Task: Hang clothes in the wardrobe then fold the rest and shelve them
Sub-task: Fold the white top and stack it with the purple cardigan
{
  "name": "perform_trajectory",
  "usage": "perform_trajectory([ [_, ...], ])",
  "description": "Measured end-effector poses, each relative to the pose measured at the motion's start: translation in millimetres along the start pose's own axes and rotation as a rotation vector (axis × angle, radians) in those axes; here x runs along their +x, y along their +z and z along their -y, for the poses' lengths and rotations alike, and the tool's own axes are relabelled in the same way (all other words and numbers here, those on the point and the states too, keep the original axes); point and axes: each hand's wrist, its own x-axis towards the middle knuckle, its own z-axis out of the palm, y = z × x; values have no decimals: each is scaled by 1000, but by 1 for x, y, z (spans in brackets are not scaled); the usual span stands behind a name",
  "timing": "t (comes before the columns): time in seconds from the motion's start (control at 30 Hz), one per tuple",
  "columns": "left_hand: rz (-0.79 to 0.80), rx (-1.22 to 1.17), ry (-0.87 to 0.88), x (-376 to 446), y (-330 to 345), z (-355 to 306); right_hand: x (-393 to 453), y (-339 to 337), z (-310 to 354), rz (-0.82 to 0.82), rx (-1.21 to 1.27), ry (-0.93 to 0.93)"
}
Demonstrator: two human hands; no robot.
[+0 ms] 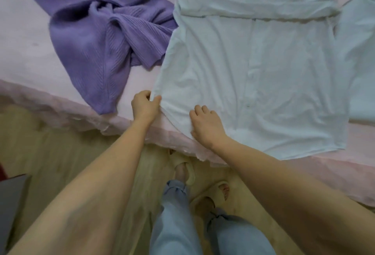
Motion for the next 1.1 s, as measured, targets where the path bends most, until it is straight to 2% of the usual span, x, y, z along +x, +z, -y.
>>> perform_trajectory([
  [0.07,41,36,-68,0,-7,6,6,4,4,38,17,-52],
  [0.17,181,275,-178,-1,-23,12,13,3,0,243,56,-383],
  [0.2,176,420,-184,0,-30,9,15,0,-1,230,110,-428],
  [0.23,122,537,-152,3,-36,4,21,1,-5,127,182,-411],
  [0.27,42,607,-66,7,-40,-3,28,0,-8,-77,241,-307],
  [0.3,-29,624,68,15,-42,-13,39,-2,-13,-270,267,-126],
  [0.33,-73,620,248,18,-43,-22,45,-5,-19,-376,277,81],
  [0.37,-105,614,442,24,-39,-31,52,-7,-24,-332,309,235],
  [0.4,-113,611,612,34,-32,-36,56,-7,-27,-176,324,282],
  [0.43,-111,615,733,44,-23,-43,57,-2,-27,-41,257,184],
  [0.5,-15,645,827,60,-6,-56,51,6,-18,100,100,-339],
  [0.53,61,693,836,68,-1,-64,46,6,-16,116,107,-551],
  [0.57,139,771,837,79,5,-73,48,3,-18,73,115,-644],
  [0.6,192,861,824,87,10,-77,53,-1,-22,-35,139,-646],
  [0.63,216,953,797,93,11,-82,63,-6,-30,-182,180,-563],
  [0.7,168,1021,732,112,8,-98,88,-28,-56,-416,263,-254],
  [0.77,72,873,662,136,3,-126,123,-58,-91,-522,345,30],
  [0.87,34,515,670,175,8,-159,170,-96,-137,-501,397,280],
  [0.97,7,301,696,207,24,-190,207,-113,-169,-438,333,325],
  [1.03,-42,251,670,231,32,-211,230,-121,-186,-372,314,325],
  [1.1,-44,318,708,251,41,-221,247,-127,-194,-329,391,353],
])
